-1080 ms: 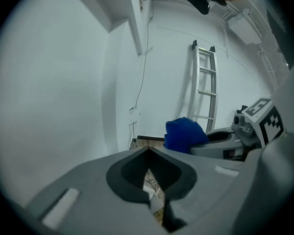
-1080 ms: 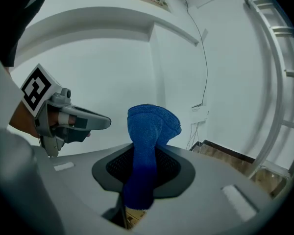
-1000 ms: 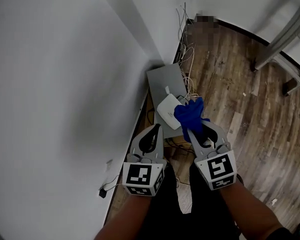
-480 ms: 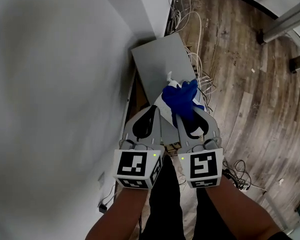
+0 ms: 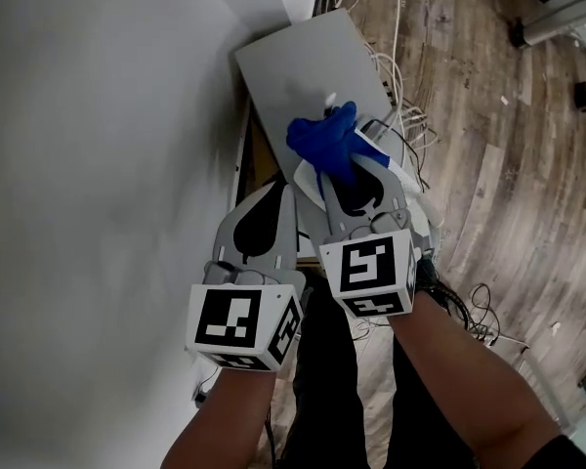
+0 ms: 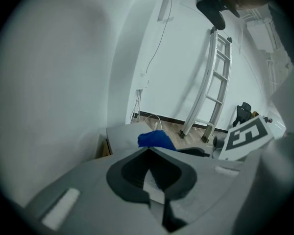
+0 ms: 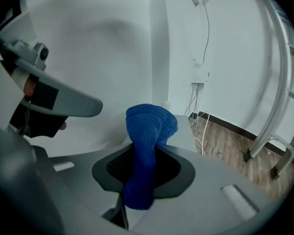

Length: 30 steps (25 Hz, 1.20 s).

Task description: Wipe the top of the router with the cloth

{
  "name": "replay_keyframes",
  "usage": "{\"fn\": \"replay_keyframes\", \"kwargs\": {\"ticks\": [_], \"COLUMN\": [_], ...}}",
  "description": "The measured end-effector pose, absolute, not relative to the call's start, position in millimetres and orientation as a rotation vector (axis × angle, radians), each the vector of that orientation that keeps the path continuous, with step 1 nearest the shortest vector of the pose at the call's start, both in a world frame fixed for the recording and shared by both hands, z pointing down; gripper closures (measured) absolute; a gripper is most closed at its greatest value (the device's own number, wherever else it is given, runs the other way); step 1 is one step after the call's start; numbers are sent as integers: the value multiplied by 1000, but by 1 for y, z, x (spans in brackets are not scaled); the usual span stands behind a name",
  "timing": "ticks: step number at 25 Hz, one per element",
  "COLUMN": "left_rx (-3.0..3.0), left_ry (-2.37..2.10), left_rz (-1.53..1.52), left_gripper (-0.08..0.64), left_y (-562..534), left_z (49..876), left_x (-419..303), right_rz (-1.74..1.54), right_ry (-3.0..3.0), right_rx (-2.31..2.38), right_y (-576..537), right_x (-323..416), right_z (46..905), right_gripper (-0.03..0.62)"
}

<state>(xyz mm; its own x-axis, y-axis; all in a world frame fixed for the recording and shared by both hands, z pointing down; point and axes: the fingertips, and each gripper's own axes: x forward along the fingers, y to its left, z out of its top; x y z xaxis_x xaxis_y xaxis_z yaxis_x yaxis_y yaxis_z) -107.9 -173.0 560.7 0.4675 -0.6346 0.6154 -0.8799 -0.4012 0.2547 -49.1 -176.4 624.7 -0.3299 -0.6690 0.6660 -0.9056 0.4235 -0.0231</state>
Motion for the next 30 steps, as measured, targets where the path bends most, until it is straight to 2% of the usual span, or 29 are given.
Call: {"fn": "replay_keyframes", "kwargs": {"ticks": [14, 30], "left_rx": [2179, 2225], "left_ry": [-1250, -1102], "left_rz": [641, 679], "left_gripper": [559, 559], "left_y": [-159, -96], "left_z": [564, 598], "left_x": [-115, 4], "right_rz": [571, 623], "right_ry": [-2169, -2137], "right_rx": [1105, 1095], "right_y": [-103, -16], "right_x": [-79, 32], "right_z": [645, 664], "right_gripper": [477, 477]}}
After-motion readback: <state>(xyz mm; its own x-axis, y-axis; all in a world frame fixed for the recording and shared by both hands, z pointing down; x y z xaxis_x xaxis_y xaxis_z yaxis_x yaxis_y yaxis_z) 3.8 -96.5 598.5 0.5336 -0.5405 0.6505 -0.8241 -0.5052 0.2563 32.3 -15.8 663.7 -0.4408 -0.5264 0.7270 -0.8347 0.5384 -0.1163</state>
